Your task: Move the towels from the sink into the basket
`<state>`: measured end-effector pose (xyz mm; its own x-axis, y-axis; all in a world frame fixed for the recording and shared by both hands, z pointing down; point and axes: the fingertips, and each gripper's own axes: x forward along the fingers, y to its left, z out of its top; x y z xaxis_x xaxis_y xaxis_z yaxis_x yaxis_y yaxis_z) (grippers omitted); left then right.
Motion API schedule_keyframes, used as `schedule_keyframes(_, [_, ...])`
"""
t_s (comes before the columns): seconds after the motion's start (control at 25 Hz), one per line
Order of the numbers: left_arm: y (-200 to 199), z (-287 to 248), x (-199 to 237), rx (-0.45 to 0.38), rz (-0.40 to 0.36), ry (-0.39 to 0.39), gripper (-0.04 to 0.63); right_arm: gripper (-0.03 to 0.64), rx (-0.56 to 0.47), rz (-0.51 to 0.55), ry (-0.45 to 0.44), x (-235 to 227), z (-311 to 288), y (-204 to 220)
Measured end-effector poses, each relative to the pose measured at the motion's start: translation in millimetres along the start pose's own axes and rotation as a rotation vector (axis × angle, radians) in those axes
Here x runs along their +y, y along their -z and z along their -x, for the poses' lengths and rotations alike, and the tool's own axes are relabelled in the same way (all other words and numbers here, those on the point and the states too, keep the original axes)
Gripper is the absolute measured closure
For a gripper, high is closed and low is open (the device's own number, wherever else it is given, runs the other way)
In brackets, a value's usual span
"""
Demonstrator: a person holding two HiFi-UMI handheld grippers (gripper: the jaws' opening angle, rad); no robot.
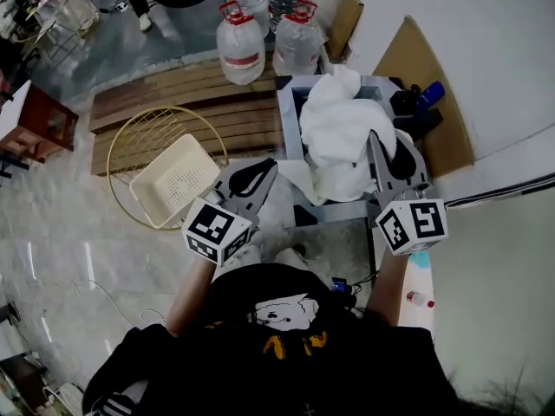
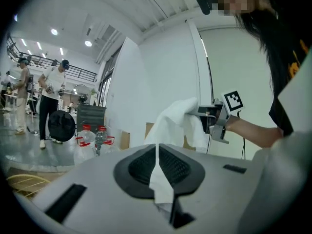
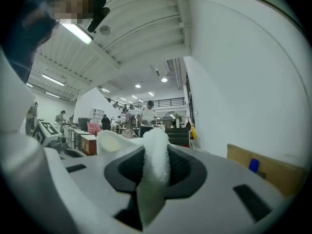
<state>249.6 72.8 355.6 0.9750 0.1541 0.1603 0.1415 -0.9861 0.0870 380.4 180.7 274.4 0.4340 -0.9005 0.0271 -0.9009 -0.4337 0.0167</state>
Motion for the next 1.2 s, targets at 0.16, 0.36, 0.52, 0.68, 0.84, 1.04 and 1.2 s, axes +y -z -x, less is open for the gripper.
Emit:
schedule_keyframes(0.16, [5.0,64.3,49.5,-0.006,0.023,-0.115,0.572,0.531,-0.032,0.003,-0.121,77.4,-42.8,-20.8])
schedule_keyframes(0.36, [19.7,148.0,110.6,-0.003,0.054,-0.252,0.572,0.532,-0.037,-0.011,-0.258,178.4,-97.3,-24.1])
schedule_keyframes(0.52, [36.2,216.6,154.2,0.000,0.085,-0.363,0.572,0.532,-0.004,-0.016,-0.362,261.3,-142.2,-7.8])
schedule_keyframes(0.68, [55.0,281.8,191.3,0.005,0.120,-0.476,0.572,0.532,0.074,0.006,-0.462,344.4,-189.4,28.0])
schedule_keyframes(0.84, [69.1,333.5,220.0,0.007,0.154,-0.568,0.572,0.531,0.163,0.046,-0.546,419.1,-233.6,77.1])
schedule_keyframes(1.04, [89.8,387.8,243.9,0.016,0.208,-0.673,0.572,0.531,0.316,0.115,-0.648,507.6,-272.2,163.6])
schedule_keyframes(1.2, [105.9,425.0,256.0,0.032,0.244,-0.752,0.572,0.531,0.486,0.180,-0.720,566.3,-279.4,256.3])
